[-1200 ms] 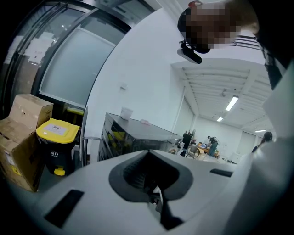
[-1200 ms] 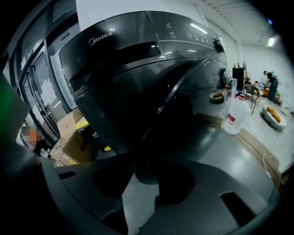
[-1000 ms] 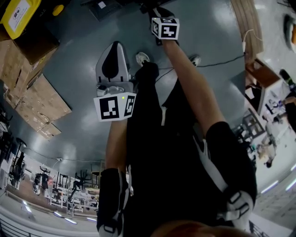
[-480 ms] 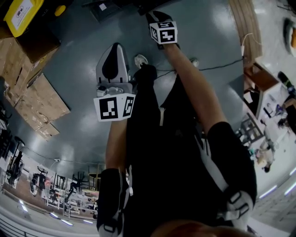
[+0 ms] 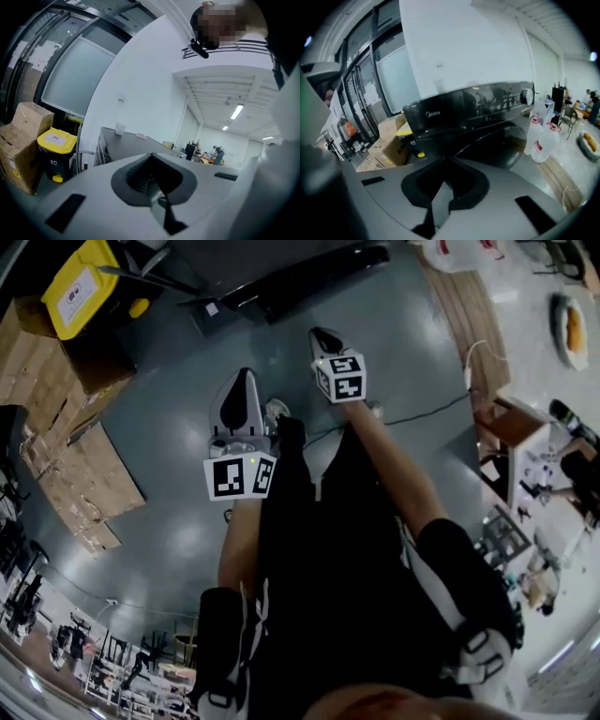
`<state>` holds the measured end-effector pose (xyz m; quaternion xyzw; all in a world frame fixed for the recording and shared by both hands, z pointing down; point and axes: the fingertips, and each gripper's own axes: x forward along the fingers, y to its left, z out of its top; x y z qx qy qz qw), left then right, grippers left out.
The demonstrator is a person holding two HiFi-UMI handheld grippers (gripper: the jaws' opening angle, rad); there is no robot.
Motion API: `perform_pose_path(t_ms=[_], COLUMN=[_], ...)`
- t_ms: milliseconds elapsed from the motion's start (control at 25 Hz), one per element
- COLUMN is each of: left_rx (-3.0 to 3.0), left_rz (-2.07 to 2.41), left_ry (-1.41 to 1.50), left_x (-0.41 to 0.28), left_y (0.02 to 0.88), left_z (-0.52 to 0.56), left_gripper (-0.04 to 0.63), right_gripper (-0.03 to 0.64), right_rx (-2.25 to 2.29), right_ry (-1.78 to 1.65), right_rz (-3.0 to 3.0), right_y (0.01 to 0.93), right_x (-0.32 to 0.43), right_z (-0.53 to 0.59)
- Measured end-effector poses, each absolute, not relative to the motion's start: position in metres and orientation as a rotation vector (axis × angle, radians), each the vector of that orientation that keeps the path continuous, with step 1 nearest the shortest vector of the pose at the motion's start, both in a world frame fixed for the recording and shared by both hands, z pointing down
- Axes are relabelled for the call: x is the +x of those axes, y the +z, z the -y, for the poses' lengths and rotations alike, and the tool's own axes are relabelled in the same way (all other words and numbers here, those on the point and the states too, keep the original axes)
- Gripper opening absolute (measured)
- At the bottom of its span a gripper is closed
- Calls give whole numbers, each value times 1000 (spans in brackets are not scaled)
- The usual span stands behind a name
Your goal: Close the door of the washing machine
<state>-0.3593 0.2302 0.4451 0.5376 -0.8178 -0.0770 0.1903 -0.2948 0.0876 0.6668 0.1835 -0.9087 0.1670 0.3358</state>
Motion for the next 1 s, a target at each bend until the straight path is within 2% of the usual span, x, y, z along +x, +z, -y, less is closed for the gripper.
perform_pose_path(t_ms=[320,640,1000], left_rx=[1537,1566,1645], left_rz=[2381,2449,2437], left_ry=[-221,-196,-170], left_x=[-339,-307,-280], left_y=[372,308,294], left_z=[-214,-237,-249], left_gripper=[5,5,5], right_gripper=[11,6,6], right_rx=[518,506,536], right_ry=[378,380,320], right_rz=[2526,2736,2884], right_y=[520,397,329], right_x=[-259,-222,-186], right_z=[-68,-104,-134])
